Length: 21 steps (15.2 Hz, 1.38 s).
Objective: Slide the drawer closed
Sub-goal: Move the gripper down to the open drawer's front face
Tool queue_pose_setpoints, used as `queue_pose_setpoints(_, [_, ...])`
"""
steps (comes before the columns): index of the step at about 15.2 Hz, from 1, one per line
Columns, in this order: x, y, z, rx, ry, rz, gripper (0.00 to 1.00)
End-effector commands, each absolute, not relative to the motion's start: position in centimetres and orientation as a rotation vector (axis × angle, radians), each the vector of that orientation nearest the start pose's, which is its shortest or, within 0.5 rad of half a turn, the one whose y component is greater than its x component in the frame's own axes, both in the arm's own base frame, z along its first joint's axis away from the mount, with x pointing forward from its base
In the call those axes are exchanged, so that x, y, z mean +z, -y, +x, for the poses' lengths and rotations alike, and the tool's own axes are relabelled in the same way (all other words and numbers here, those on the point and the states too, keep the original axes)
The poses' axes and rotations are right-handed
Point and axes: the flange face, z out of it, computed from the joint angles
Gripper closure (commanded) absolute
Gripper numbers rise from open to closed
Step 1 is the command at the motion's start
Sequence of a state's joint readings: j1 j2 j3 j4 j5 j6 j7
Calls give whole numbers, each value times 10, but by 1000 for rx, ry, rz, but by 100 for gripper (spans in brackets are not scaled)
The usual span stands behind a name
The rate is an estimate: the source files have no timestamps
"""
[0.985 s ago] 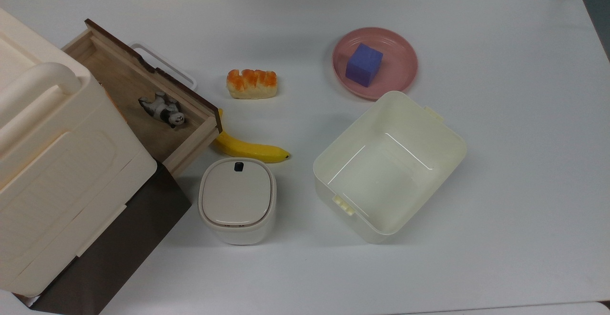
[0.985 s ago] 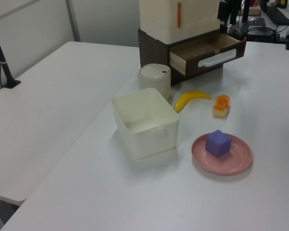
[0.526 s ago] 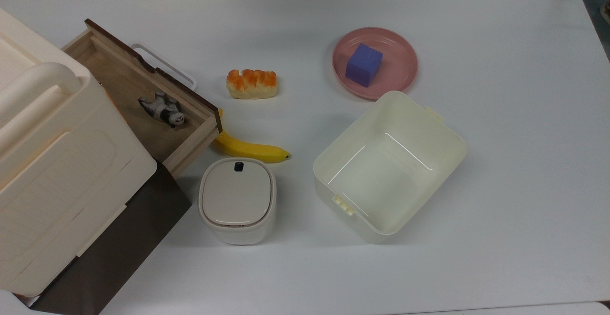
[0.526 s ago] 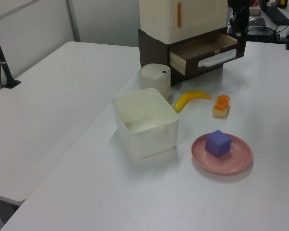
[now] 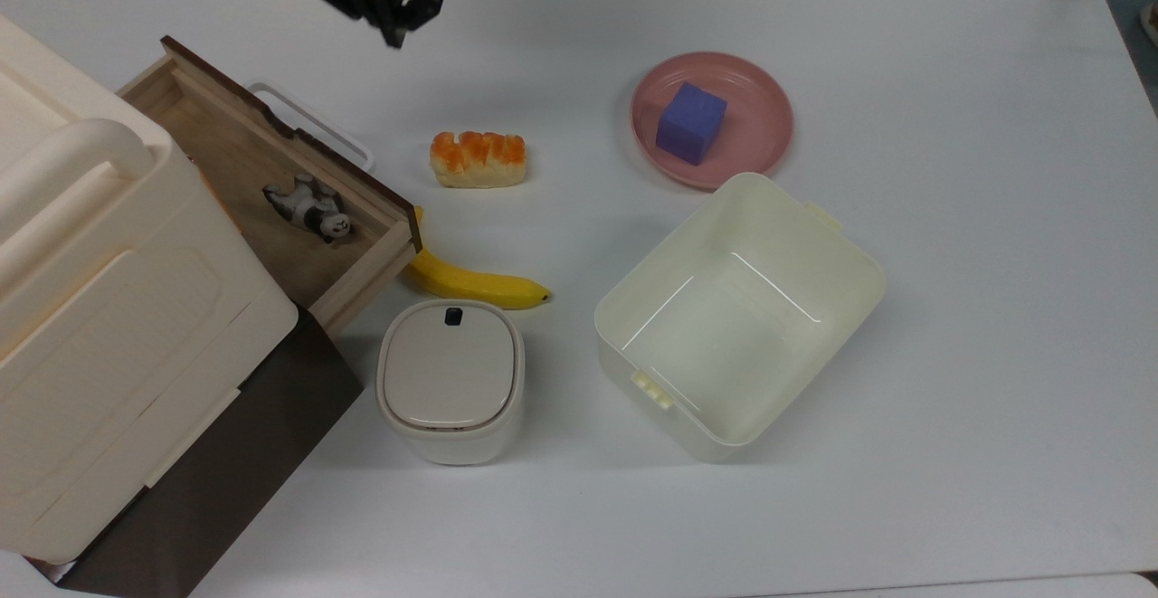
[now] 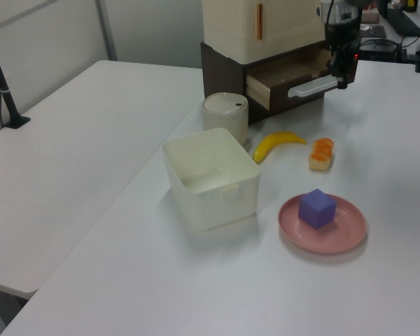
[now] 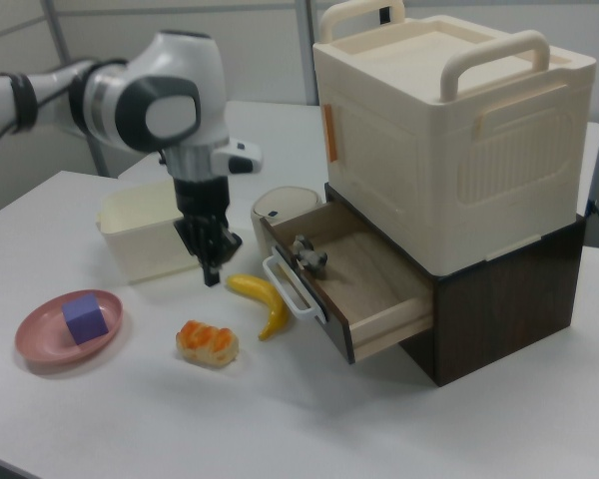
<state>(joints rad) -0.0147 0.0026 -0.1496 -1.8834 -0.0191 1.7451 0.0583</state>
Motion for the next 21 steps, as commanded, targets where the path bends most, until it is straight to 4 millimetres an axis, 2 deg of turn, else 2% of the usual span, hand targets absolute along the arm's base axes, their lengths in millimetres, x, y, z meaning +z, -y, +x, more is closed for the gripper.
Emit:
queue_pose_setpoints(1, [453,94,529,125,-306,-3170,100])
queue_pose_setpoints(4, [418,94,524,73,-299,-3196,100])
queue_pose_setpoints(7, [389,106,539,-21,-443,-3190,100])
queue_pose_setpoints(10, [388,123,550,-179,-635,-3151,100])
queue_pose_setpoints(13, [384,136,556,-252,-803,-3101,100])
queue_pose_setpoints(18, [389,175,579,-450,-1110,-2961,100])
queue_pose_setpoints(19, [400,181,589,-530,-1180,-2910,100])
queue_pose_setpoints(21, [401,190,610,-588,-1261,-2864,100])
